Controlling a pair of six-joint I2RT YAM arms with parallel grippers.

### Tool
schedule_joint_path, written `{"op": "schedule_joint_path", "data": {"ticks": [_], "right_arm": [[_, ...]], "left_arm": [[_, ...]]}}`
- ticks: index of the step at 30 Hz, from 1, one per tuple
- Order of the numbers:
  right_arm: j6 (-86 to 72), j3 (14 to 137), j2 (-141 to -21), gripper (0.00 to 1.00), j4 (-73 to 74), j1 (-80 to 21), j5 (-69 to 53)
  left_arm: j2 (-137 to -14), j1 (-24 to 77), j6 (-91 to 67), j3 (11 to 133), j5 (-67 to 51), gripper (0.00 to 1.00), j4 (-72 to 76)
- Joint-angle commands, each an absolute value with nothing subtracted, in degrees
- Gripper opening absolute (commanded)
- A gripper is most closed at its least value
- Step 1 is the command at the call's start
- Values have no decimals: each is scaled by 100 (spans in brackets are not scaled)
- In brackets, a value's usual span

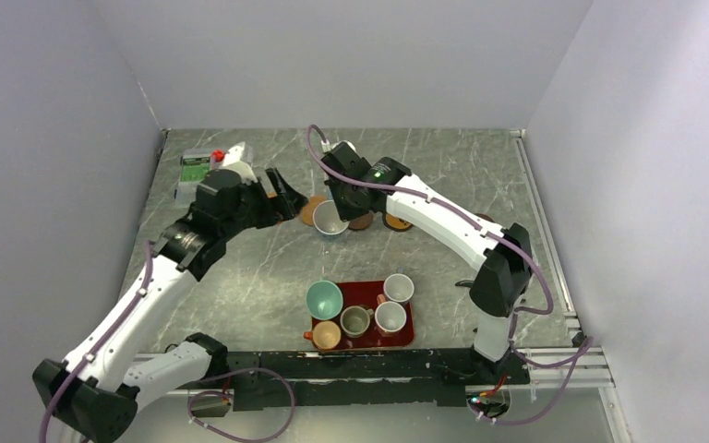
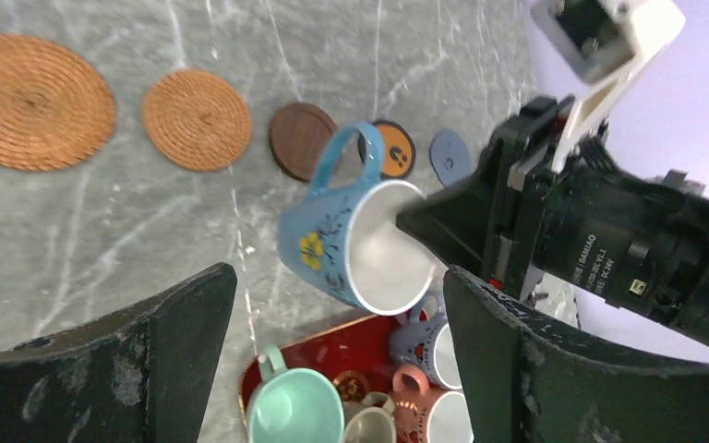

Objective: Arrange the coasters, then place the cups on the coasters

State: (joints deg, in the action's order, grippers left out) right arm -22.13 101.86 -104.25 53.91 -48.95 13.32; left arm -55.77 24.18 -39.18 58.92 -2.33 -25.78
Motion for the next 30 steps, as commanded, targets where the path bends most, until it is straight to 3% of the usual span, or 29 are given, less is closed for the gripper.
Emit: {"op": "schedule_joint_path", "data": {"ticks": [1,5,11,20,30], "right_arm": [[-2410,10781,-10323,0,5016,-4911,1609],[-2395,10750,-10285,0,4943,-4906,1594],[-2339,10505,-10125,0,4656,-4916,1346],[-2281,10439,-10099,0,4607,-4938,1474],[-2328,10428,-10178,0,4511,-4937,1335]], "left_arm": [[-6072,3003,-4285,6092,313,89,-2359],[-6463,3352,-4257,6261,1026,88,-2783],[-6879,3522,-4072,6433,1434,79,-2884],[-7331,3550,-3934,6632,1783,35,-3215],[-7631,3654,-3863,6778,1734,15,-3350]]}}
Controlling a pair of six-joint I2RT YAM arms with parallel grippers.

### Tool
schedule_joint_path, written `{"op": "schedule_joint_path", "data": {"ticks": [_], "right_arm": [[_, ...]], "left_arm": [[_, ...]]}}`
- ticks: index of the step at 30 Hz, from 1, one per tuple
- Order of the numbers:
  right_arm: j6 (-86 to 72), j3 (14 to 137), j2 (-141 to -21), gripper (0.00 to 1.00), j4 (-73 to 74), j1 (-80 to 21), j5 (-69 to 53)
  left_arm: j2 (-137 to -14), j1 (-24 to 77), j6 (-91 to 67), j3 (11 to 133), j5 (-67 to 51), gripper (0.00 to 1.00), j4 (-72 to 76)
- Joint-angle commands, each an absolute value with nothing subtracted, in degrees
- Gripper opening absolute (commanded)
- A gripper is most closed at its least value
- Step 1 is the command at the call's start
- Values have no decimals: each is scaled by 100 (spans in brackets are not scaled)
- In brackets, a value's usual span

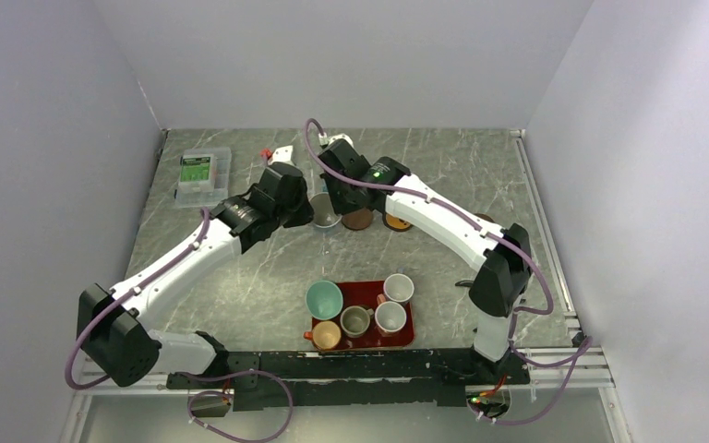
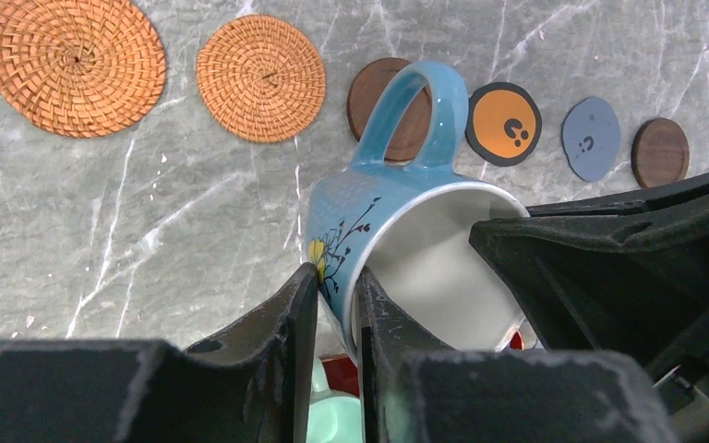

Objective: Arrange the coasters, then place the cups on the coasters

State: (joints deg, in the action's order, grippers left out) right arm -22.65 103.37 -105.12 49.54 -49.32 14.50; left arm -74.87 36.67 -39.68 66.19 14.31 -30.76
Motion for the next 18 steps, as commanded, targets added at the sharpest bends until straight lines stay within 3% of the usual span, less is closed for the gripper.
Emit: {"op": "schedule_joint_path", "data": {"ticks": [1,3,18], "right_arm": [[-2329,10401,-10170,0,4472,-4937,1275],[-2355,10348,-10153,0,4405,-4934,1167],[-2526,9898,-10616,0,4353,-4939,538]], "left_arm": [[-7646,3656,-3864,6789,1746,12,-3371],[-7655,3671,-3880,6789,1809,3,-3412],[-7851,3679,-3525,6718,1907,3,-4163]]}}
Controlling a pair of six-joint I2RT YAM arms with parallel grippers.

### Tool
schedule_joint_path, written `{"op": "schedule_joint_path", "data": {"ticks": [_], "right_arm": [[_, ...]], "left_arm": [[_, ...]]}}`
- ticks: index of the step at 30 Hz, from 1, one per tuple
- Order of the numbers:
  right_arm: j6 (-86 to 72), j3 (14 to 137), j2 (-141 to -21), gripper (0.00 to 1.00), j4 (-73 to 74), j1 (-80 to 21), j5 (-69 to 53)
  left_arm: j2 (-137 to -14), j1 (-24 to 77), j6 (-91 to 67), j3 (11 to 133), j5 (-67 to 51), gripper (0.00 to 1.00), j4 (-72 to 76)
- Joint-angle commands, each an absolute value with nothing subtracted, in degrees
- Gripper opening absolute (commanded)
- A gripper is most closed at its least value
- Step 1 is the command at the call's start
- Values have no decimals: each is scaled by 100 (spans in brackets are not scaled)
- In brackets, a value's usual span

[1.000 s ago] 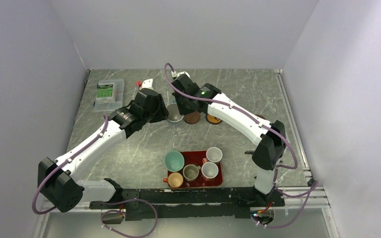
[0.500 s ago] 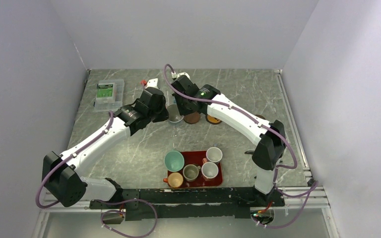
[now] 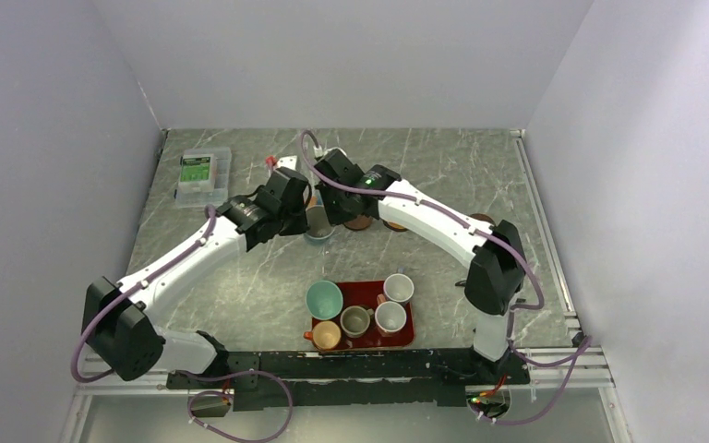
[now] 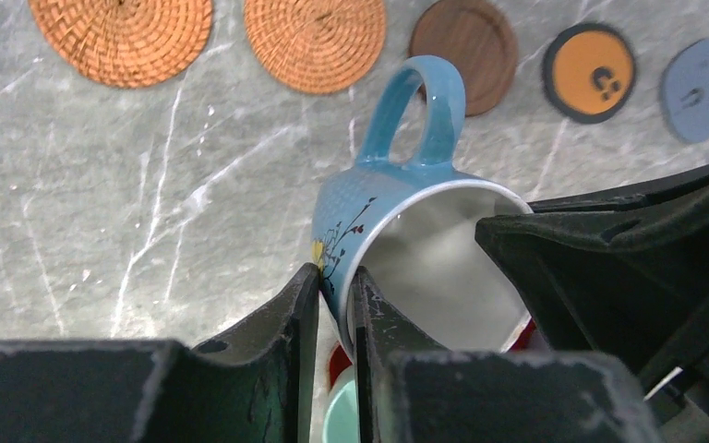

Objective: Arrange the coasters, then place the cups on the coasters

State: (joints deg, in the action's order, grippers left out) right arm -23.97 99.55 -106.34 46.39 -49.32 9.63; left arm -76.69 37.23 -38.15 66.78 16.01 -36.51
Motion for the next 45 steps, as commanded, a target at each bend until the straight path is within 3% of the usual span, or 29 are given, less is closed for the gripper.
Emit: {"op": "schedule_joint_path", "data": {"ticks": [1,10,14,25,30,34,37,45], "right_arm": [[-2547,9882,-10657,0,4321,-4934,467],[-2663,9870,-11042,0,4286,-4933,129],[-2647,9895,-11117,0,4282,-4935,92],[-2637,9956,-11233,0,4313,-4938,108],[-2634,9966,-11245,0,4343,-4934,176],[-2641,9963,-11191,0,4354,-4938,235],[-2639,9987,-11116,9,4402,-4939,347],[-2636,9878,-10744,46,4455,-4918,537]], "left_arm": [[-7912,3678,-3512,6705,1909,3,-4276],[-7990,3674,-3768,6172,1553,4,-4051],[-8113,3674,-3883,6114,1498,19,-4038],[-8182,3673,-3915,6031,1426,37,-3950],[-8171,3674,-3950,6036,1551,13,-4051],[-8094,3673,-3946,6096,1677,3,-4195],[-7948,3672,-3979,6142,1751,3,-4271],[-7759,3649,-3988,6333,1790,3,-4382]]}}
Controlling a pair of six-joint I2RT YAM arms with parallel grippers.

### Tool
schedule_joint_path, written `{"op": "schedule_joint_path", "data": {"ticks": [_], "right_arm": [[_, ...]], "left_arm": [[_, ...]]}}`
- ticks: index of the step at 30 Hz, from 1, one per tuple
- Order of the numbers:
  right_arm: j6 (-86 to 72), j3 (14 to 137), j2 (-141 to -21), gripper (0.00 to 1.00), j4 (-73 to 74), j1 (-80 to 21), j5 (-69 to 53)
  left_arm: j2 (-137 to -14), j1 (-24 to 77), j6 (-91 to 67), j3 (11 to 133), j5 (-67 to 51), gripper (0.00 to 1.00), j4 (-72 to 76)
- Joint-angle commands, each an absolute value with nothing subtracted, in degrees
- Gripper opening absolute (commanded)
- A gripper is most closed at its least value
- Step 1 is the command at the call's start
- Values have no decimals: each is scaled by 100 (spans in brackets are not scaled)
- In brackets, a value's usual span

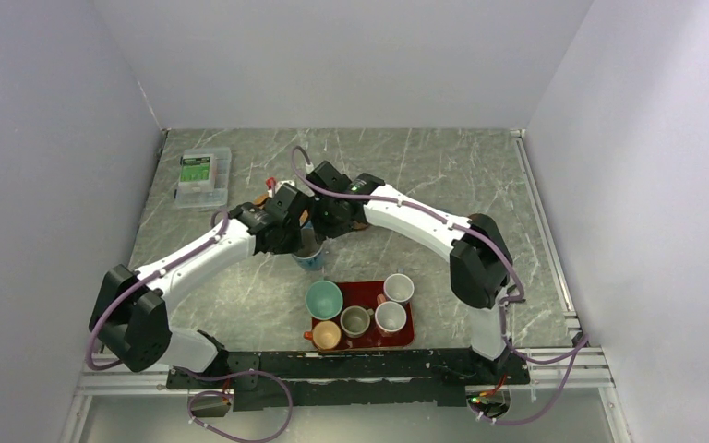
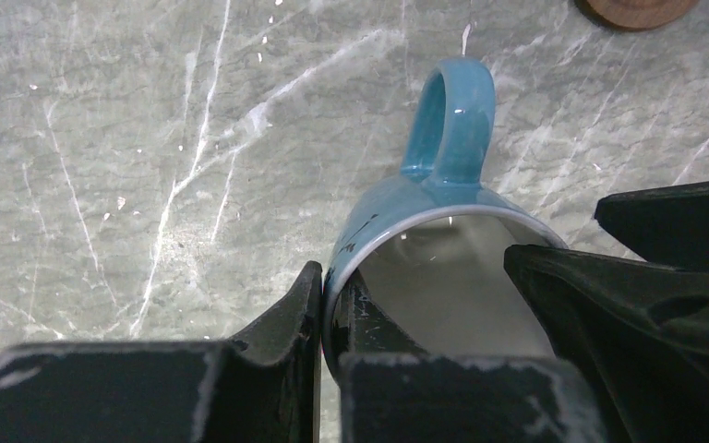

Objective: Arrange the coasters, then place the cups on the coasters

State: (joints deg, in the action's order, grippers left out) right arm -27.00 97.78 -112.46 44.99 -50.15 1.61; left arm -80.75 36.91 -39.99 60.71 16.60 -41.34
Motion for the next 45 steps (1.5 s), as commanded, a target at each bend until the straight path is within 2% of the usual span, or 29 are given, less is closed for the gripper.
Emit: {"op": "schedule_joint_path", "data": {"ticks": [1,8,18,24,36,45], "right_arm": [[-2648,9846,-10681,48,4459,-4921,554],[-2737,9428,-10210,60,4242,-4842,349],[-2692,8376,-8955,67,2995,-4551,-234],[-2391,8130,-8427,70,2552,-4023,-650],[-1819,7544,-7824,72,2319,-2219,-1477],[-1424,6927,-7232,74,2076,-1119,-2036]], "left_arm": [[-7769,3637,-3981,6335,1778,3,-4385],[-7799,3521,-3967,6295,1680,3,-4336],[-7462,3244,-3822,6373,1838,3,-4496],[-7056,2848,-3259,6573,1671,3,-4490],[-7154,842,-1011,7234,-267,3,-4119],[-7612,-276,-300,7424,-1630,3,-3611]]}}
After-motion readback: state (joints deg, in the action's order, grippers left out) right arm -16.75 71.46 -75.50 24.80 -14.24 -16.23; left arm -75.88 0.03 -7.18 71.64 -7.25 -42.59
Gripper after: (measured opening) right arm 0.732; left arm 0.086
